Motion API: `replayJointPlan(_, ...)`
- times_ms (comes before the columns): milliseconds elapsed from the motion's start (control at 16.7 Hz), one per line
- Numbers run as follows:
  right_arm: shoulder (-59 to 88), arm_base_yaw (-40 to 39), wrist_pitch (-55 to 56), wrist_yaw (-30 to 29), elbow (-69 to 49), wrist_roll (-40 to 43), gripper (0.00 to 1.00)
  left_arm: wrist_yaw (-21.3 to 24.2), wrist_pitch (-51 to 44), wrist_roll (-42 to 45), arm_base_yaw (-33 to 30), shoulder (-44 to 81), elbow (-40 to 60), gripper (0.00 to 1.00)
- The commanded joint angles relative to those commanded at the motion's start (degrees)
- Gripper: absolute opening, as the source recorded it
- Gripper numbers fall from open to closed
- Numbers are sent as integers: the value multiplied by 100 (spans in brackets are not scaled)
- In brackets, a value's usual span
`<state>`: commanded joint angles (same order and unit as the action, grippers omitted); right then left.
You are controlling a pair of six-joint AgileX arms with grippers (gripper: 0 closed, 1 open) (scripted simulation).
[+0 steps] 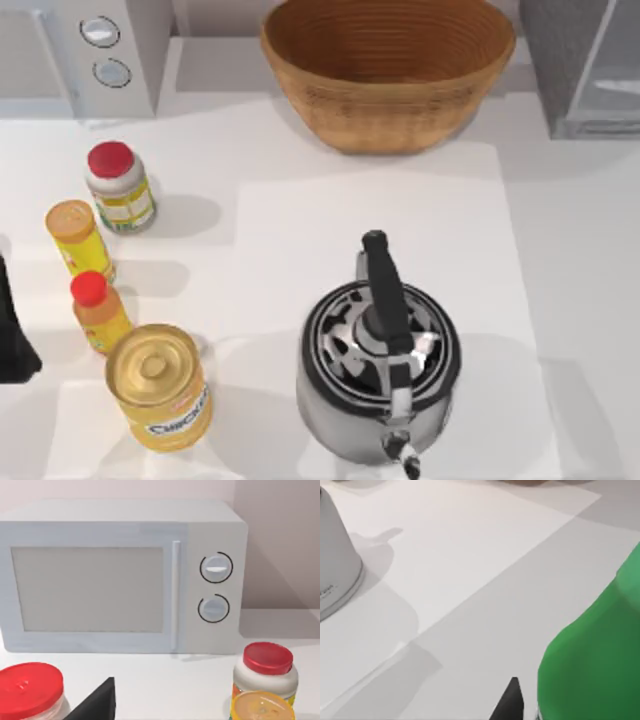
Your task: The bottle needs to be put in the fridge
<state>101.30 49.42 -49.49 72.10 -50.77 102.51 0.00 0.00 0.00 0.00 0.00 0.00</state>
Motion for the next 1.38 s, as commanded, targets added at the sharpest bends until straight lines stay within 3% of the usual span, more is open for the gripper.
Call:
replayJointPlan(420, 275, 99, -365, 12, -134, 322, 1, 0, 0, 0, 0, 0, 0, 100)
replayJointPlan(480, 155, 457, -476, 9, 853, 308, 1, 0, 0, 0, 0, 0, 0, 100)
replayJointPlan(720, -199, 256, -412, -285, 876, -38, 1, 0, 0, 0, 0, 0, 0, 100)
replayJointPlan(1020, -1958, -842, 233, -1702, 1033, -1697, 1, 0, 0, 0, 0, 0, 0, 100)
replayJointPlan(1380, -5403, -2740, 1716, -4114, 1895, -4906, 1, 0, 0, 0, 0, 0, 0, 100)
